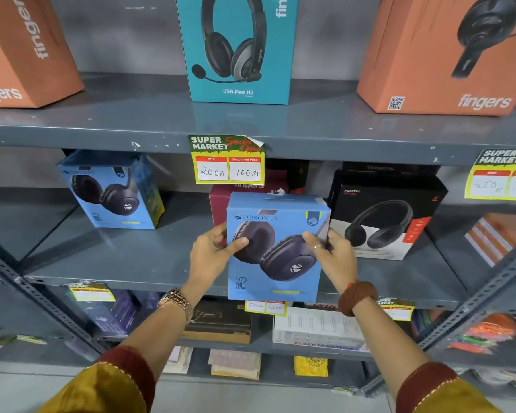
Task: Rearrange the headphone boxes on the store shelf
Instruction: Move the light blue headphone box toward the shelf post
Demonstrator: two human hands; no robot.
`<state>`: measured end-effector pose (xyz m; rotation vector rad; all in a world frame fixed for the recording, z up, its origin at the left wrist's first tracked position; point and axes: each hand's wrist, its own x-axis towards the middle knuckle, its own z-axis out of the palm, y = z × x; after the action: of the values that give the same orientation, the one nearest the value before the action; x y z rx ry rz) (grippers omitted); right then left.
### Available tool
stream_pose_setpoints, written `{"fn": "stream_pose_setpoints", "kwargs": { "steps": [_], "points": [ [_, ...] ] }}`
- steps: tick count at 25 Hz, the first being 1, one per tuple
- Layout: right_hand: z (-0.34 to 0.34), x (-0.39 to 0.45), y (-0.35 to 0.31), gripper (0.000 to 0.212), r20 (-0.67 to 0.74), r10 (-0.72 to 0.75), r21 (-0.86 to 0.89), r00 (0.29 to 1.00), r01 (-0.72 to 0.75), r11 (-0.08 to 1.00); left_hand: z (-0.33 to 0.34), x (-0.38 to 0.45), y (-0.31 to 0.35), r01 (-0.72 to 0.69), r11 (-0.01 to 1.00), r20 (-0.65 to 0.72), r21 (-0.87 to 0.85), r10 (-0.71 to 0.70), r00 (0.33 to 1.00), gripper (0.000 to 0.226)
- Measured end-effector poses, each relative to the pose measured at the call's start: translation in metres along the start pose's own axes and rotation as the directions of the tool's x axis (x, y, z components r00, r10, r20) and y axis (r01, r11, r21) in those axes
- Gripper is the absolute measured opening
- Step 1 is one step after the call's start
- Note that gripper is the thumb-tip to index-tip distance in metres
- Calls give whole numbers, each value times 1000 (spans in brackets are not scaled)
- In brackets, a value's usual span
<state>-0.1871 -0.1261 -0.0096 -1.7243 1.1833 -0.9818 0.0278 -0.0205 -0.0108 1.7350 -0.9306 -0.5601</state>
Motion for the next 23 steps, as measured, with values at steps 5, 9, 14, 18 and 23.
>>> {"fn": "stream_pose_setpoints", "kwargs": {
  "steps": [5,9,14,18,23],
  "points": [
    [-33,-17,-25,16,-53,-9,-40,999,7,999,-6,-11,16,49,994,71,-96,-43,997,47],
    [-35,-30,-38,13,-60,-45,-56,997,42,998,-15,-26,22,39,990,83,-134,-28,996,37],
    [24,-37,-43,48,24,-27,4,999,27,1000,-66,-30,-12,78,981,30,-178,-74,997,33],
    [108,-38,-69,54,116,-43,15,992,41,999,-141,-25,-48,74,976,-70,-206,-90,993,21],
    [236,-41,-115,71,208,-57,75,976,42,996,-252,4,-93,33,985,-191,-171,-66,979,25]
  ]
}}
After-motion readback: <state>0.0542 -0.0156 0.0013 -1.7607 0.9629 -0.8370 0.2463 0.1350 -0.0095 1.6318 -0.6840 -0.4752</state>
